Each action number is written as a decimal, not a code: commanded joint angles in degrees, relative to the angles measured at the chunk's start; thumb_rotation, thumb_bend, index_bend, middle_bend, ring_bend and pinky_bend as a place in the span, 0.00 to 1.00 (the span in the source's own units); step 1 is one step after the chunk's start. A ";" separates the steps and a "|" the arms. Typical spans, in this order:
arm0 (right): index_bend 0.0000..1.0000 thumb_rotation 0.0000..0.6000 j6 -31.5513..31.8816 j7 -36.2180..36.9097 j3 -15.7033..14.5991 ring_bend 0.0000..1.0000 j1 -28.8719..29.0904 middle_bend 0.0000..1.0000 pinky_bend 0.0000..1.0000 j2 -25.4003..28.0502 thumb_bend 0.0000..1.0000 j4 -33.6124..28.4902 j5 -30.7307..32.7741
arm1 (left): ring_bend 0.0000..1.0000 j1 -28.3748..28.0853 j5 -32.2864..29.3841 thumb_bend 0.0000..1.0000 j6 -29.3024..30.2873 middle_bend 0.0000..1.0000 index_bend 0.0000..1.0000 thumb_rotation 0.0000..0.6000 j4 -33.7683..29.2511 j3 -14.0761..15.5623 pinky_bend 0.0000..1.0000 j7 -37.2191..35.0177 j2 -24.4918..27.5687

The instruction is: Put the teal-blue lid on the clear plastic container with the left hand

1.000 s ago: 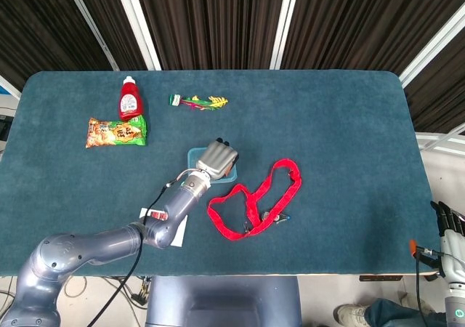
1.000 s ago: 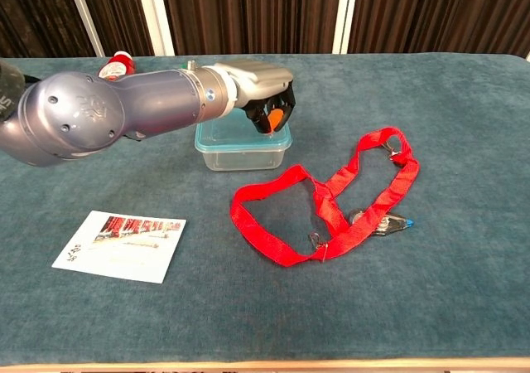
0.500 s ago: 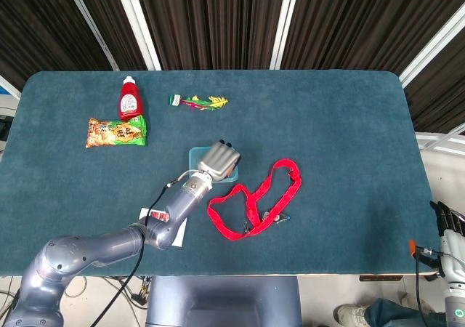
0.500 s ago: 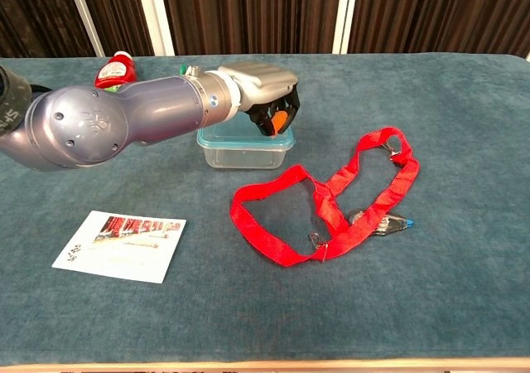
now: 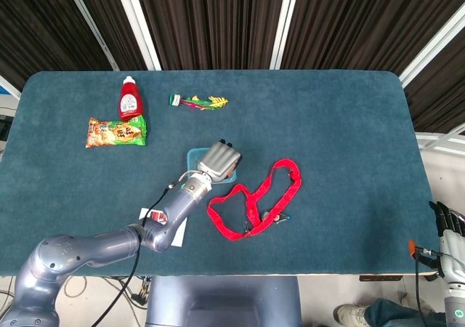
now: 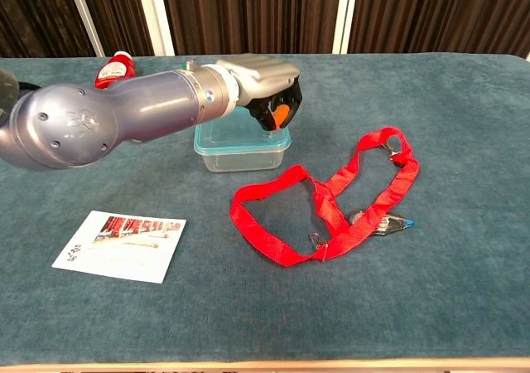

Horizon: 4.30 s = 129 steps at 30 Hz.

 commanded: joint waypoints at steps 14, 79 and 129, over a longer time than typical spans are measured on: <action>0.08 1.00 0.04 -0.18 -0.08 0.02 0.04 0.04 0.00 -0.09 0.39 0.07 -0.11 | 0.40 1.60 0.92 0.57 0.41 0.58 0.66 1.00 -9.57 0.99 0.39 0.69 4.88; 0.08 1.00 0.19 0.00 0.06 0.02 -0.01 0.04 0.00 0.04 0.39 0.00 0.17 | 0.46 1.62 -1.61 0.57 -0.48 0.61 0.66 1.00 -2.41 5.08 0.49 1.57 0.23; 0.08 1.00 0.75 -0.46 0.04 0.02 -0.06 0.04 0.00 -0.27 0.39 0.32 -0.33 | 0.38 6.79 -0.22 0.55 10.32 0.48 0.49 1.00 -20.75 0.80 0.44 8.45 13.08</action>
